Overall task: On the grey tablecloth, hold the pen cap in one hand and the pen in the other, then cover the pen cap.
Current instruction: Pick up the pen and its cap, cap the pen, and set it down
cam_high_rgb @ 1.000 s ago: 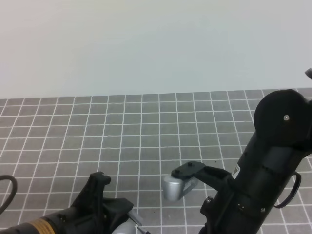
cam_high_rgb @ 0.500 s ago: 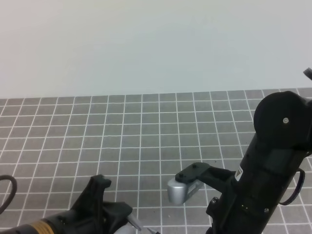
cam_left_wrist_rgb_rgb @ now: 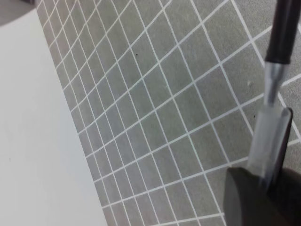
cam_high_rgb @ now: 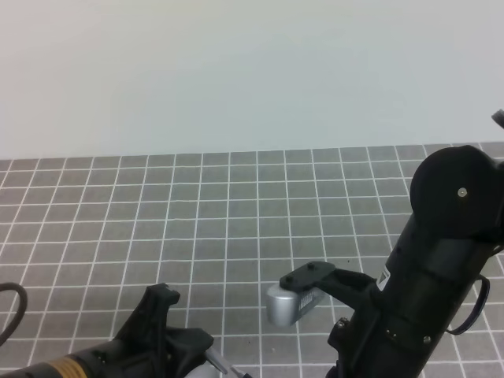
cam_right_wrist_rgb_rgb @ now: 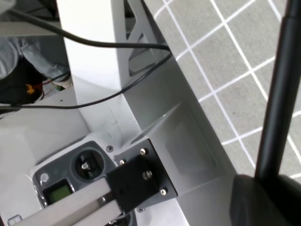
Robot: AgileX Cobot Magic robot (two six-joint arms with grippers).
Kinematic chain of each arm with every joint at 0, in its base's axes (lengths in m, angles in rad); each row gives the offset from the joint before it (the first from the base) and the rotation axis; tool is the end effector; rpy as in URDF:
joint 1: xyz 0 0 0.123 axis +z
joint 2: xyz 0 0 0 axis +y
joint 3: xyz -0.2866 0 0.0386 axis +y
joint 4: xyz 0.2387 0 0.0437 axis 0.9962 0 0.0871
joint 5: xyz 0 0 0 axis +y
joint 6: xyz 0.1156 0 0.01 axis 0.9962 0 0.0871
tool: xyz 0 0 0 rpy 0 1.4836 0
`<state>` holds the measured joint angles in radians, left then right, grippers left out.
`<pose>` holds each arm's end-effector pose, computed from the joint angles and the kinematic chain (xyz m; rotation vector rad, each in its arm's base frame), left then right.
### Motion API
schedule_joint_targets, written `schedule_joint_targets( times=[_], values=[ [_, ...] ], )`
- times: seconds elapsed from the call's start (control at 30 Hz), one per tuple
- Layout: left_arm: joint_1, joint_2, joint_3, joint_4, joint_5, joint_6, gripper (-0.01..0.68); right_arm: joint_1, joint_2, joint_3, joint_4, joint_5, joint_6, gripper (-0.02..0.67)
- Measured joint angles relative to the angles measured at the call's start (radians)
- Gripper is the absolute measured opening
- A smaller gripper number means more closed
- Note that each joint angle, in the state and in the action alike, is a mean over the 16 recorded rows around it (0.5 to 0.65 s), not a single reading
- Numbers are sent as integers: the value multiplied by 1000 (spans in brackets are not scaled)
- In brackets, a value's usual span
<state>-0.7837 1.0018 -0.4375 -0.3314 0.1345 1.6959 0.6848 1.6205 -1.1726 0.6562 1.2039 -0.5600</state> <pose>0.1370 -0.1437 0.2286 1.9374 1.0181 0.2846 0.1870 0.2381 0.2484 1.4268 -2.6001 -0.9354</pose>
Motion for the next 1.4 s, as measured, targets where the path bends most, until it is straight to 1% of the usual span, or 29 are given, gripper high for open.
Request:
schedule_joint_targets(
  times=[0.63, 1.1, 1.4],
  values=[
    [0, 0, 0, 2, 0, -15, 78, 0, 0, 0, 35, 0, -25, 69],
    [0, 0, 0, 75, 25, -65, 77, 0, -2, 0, -18, 0, 6, 69],
    [0, 0, 0, 96, 33, -94, 77, 0, -3, 0, 10, 0, 1, 69]
  ],
)
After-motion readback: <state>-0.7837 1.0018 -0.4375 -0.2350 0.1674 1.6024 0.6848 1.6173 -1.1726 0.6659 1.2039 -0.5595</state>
